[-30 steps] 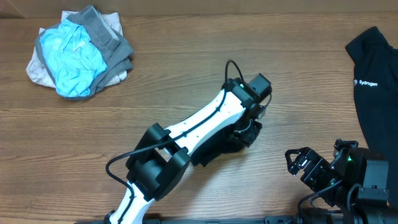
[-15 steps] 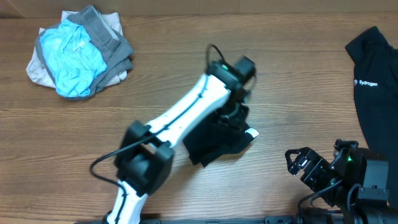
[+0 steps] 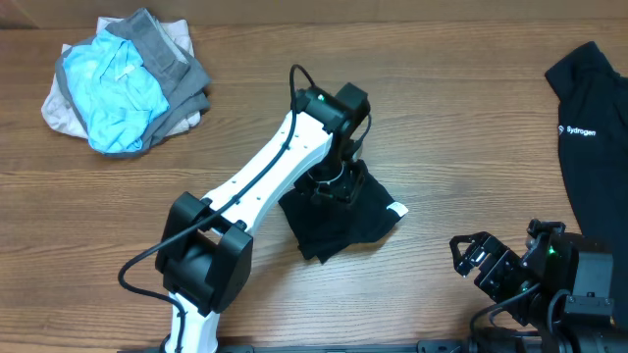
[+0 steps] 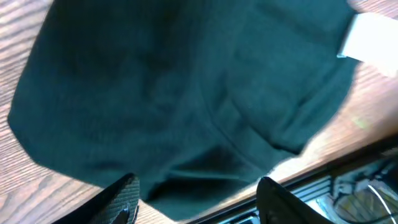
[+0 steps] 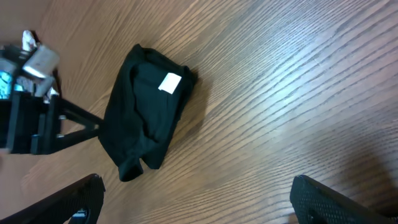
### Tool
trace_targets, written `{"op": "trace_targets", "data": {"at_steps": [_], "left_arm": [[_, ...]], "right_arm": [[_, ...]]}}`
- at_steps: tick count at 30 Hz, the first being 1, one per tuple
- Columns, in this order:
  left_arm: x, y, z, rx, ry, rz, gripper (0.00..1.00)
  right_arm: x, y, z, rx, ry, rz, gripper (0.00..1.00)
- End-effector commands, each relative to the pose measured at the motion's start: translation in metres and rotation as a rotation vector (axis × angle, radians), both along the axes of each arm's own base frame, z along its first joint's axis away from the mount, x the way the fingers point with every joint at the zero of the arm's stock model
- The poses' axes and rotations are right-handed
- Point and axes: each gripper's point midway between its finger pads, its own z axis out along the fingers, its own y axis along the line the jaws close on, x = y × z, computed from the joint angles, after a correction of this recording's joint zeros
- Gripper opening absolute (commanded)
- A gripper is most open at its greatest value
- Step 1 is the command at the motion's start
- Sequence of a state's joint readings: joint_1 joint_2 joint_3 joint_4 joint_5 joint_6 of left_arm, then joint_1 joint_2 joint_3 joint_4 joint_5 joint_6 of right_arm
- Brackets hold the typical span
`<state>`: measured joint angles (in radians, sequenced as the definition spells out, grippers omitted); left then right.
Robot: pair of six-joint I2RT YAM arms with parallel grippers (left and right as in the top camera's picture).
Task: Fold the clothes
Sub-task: 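Grasp the folded black bundle's edge with the left gripper and lift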
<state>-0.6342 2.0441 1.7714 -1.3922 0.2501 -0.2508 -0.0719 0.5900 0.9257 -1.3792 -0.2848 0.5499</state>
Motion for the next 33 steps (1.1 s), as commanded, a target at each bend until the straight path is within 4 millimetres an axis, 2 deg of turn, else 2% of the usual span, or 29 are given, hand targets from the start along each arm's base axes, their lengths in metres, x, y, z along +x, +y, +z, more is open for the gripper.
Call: {"op": "trace_targets", "data": {"at_steps": [1, 7, 13, 17, 23, 26, 29, 30, 31, 33], "left_arm": [[-0.011, 0.011, -0.018, 0.036, 0.03, -0.018, 0.62], [-0.047, 0.026, -0.054, 0.066, 0.16, -0.005, 0.56], [-0.077, 0.026, -0.083, 0.036, 0.24, -0.009, 0.52], [-0.09, 0.027, -0.088, 0.051, 0.265, -0.025, 0.32], [-0.087, 0.027, -0.073, 0.062, 0.264, 0.002, 0.23], [-0.082, 0.025, -0.055, 0.045, 0.225, 0.001, 0.2], [-0.067, 0.025, -0.032, 0.049, 0.127, 0.035, 0.22], [-0.062, 0.024, -0.023, 0.041, 0.092, 0.046, 0.23], [-0.057, 0.022, -0.015, 0.025, 0.06, 0.053, 0.3], [-0.048, 0.015, 0.003, -0.025, 0.0, 0.054, 0.5]], "right_arm": [[0.001, 0.001, 0.004, 0.003, -0.017, 0.001, 1.0], [0.001, 0.001, 0.004, 0.003, -0.016, 0.001, 1.0], [0.001, 0.001, 0.004, 0.003, -0.017, 0.001, 1.0], [0.001, 0.001, 0.004, 0.003, -0.016, 0.001, 1.0], [0.001, 0.001, 0.004, 0.003, -0.017, 0.001, 1.0], [0.001, 0.001, 0.004, 0.003, -0.017, 0.001, 1.0], [0.001, 0.001, 0.004, 0.003, -0.017, 0.001, 1.0], [0.001, 0.001, 0.004, 0.003, -0.016, 0.001, 1.0], [0.001, 0.001, 0.004, 0.003, -0.016, 0.001, 1.0], [0.001, 0.001, 0.004, 0.003, -0.017, 0.001, 1.0]]}}
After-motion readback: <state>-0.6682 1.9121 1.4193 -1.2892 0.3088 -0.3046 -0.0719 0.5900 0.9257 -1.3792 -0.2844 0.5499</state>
